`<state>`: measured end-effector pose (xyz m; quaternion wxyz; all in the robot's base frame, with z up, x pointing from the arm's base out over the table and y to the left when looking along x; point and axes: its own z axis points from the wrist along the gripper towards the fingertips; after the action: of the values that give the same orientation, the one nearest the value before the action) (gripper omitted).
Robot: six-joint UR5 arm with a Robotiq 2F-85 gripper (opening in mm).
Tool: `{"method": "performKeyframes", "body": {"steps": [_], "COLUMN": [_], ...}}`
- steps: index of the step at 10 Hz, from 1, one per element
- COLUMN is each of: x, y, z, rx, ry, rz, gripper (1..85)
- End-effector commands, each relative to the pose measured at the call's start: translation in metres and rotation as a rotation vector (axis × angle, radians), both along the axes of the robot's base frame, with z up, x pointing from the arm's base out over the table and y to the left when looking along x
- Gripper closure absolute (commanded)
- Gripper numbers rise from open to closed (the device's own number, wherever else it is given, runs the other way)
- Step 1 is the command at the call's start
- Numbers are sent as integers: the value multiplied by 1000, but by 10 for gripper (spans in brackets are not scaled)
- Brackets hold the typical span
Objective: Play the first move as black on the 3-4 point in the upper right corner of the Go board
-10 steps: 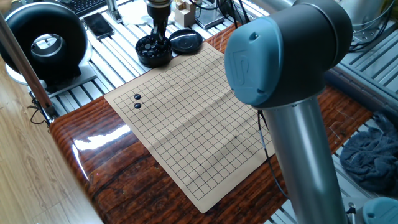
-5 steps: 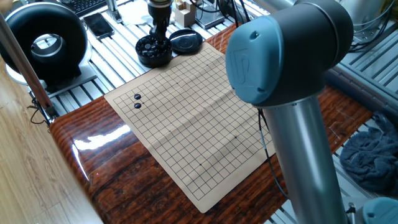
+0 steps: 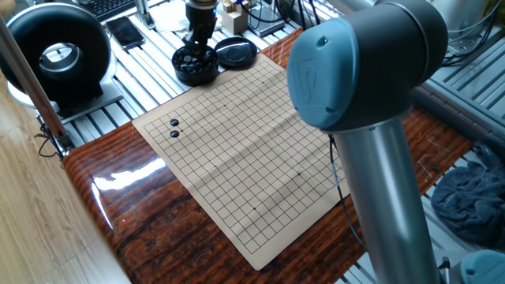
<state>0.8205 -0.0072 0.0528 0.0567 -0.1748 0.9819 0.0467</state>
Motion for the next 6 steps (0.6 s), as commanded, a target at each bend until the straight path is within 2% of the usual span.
{"method": "performKeyframes", "body": {"steps": [1,3,5,6], "x": [-5,-9,-8,-7], "y": [19,22,30,27], "z": [7,13,15,13], "rx": [88,100,133,122], "ry": [28,35,41,43], "rz": [-73,-86,-131,-162], "gripper": [623,623,617,617]}}
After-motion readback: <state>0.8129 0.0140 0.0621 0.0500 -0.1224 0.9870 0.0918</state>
